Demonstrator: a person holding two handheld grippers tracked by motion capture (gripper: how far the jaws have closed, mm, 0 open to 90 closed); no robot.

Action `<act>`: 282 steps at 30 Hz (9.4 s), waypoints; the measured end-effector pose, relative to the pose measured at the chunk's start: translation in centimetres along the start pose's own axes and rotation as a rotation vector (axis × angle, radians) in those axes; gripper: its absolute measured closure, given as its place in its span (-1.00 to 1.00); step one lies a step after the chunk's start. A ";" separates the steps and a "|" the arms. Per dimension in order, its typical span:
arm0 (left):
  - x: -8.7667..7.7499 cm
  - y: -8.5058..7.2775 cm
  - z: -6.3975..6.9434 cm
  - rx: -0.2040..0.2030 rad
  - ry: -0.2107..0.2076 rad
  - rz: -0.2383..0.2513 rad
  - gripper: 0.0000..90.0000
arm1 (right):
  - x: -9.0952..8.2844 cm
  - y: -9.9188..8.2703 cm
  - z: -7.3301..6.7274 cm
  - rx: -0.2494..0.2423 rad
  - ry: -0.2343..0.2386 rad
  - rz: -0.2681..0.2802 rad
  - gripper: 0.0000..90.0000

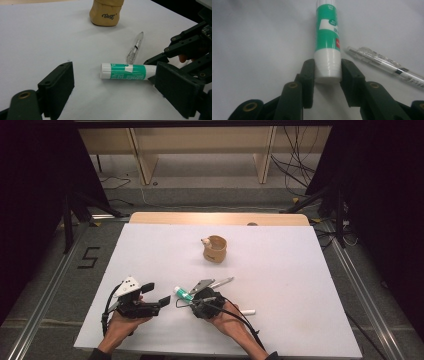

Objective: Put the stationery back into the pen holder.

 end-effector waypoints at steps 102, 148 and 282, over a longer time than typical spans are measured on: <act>7.0 4.5 11.5 0.606 -0.345 -0.668 -0.30 | -6.5 -7.2 -5.5 -1.246 -0.591 0.155 0.46; 8.9 4.3 12.4 0.725 -0.448 -0.901 0.43 | -6.2 -7.4 -6.2 -1.315 -0.595 0.169 0.46; 22.2 17.1 2.6 -0.024 0.018 0.075 0.44 | -12.9 -12.2 -0.1 -0.093 -0.217 0.421 -0.42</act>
Point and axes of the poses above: each handheld gripper's, and its own axes: x roughly forward along the jaws, y roughly out of its top, z roughly to its right, the point moved 2 cm from there along x, roughly forward along the jaws, and after that the axes turned 8 degrees about -x, right-handed, at the moved point
